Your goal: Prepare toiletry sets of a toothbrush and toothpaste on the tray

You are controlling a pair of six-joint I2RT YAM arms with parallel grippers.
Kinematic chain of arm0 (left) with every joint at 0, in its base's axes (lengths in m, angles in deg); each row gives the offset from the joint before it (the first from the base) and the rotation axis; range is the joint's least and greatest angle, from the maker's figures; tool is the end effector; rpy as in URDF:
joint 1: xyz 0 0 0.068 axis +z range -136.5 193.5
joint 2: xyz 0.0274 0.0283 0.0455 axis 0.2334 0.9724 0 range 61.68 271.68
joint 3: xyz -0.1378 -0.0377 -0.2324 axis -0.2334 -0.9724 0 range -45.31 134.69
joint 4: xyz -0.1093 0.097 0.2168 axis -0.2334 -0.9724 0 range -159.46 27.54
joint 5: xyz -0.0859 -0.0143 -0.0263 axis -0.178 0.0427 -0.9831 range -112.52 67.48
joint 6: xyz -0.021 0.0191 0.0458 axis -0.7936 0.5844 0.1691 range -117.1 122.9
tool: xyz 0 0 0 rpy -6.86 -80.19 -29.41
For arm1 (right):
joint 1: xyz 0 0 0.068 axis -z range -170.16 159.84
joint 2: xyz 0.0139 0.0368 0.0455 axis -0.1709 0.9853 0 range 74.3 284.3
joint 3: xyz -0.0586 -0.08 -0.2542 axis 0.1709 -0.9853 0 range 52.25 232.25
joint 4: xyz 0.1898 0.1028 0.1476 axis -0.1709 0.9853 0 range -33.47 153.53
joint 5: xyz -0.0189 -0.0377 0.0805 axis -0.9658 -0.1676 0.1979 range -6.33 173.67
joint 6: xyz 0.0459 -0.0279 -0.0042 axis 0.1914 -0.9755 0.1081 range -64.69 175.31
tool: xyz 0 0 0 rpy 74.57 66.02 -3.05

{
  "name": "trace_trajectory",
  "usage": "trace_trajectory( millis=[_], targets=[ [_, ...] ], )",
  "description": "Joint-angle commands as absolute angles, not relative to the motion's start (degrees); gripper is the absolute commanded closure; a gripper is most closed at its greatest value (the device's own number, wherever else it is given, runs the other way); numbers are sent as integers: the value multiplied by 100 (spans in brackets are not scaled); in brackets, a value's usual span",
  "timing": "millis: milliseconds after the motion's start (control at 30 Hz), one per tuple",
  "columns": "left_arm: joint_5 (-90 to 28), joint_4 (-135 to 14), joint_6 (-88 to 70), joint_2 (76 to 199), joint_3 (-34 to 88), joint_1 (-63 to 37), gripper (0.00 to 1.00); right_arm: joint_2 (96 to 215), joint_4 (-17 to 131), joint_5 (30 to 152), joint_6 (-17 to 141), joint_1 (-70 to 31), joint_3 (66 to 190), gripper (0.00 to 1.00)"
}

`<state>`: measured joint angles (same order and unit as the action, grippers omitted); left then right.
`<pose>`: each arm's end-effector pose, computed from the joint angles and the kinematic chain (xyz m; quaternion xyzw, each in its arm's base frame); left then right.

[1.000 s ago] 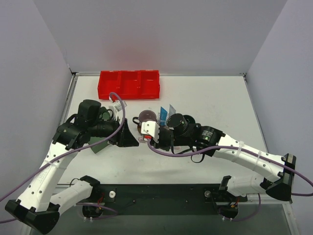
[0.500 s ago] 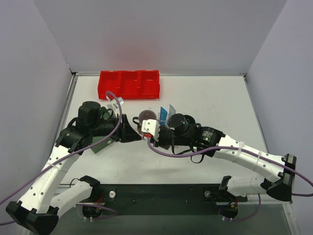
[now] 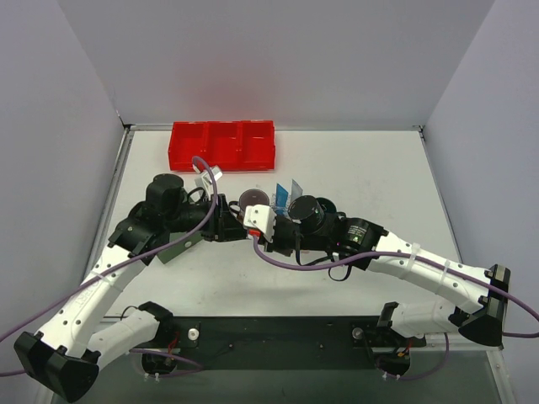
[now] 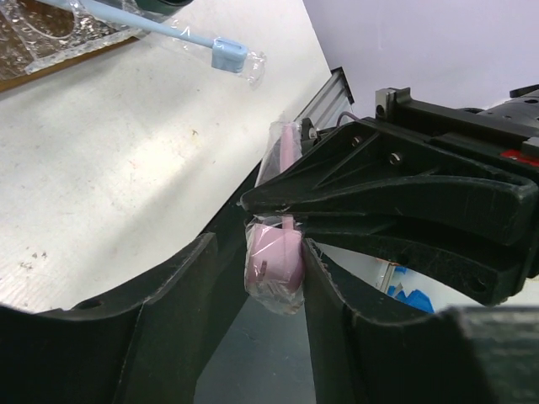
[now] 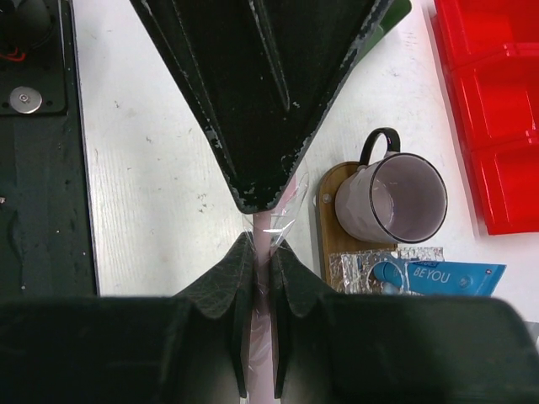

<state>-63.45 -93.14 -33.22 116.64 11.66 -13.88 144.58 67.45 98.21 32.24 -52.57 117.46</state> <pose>0.1667 -0.1126 0.3497 0.1164 0.8171 -0.5071 0.2481 0.1238 0.2562 0.3703 -0.5935 0.5301 0.2962 0.5282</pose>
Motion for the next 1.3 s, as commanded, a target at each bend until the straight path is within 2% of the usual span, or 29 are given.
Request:
trace_trajectory(
  millis=[0, 100, 167, 333, 433, 467, 533, 567, 667, 967, 1100, 1267],
  targets=[
    [-6304, -8892, -3437, 11696, 1103, -1472, 51, 14435, 6594, 9861, 3149, -5300, 11755, 100],
    [-6269, -8857, -3463, 11679, 1059, -1472, 62, 14435, 6594, 9843, 3132, -5300, 11746, 100],
    [-6269, -8761, -3507, 11662, 1024, -1472, 66, 14444, 6603, 9843, 3123, -5309, 11746, 100],
    [-6295, -8637, -3648, 11653, 875, -1472, 87, 14505, 6611, 9633, 3228, -5309, 11764, 100],
    [-6243, -8663, -3665, 11609, 822, -1472, 98, 14523, 6620, 9335, 3369, -5300, 11781, 92],
    [-6181, -8689, -3648, 11565, 822, -1463, 99, 14514, 6620, 9247, 3404, -5309, 11773, 83],
    [-5988, -8716, -3656, 11486, 848, -1454, 100, 14471, 6603, 8993, 3553, -5300, 11755, 73],
    [-5718, -8742, -3656, 11442, 857, -1454, 100, 14409, 6594, 8921, 3606, -5300, 11738, 65],
    [-5129, -8751, -3744, 11144, 866, -1437, 100, 14173, 6480, 8675, 3747, -5291, 11597, 54],
    [-3353, -9575, -3709, 10660, 1068, -1419, 100, 13092, 5891, 7559, 4299, -5037, 10965, 43],
    [-2578, -9604, -4129, 10423, 762, -1542, 100, 12880, 5794, 7119, 5122, -4266, 10797, 42],
    [-2095, -9428, -4289, 10439, 646, -1840, 100, 12398, 5697, 7434, 6418, -3192, 10429, 42]
  ],
)
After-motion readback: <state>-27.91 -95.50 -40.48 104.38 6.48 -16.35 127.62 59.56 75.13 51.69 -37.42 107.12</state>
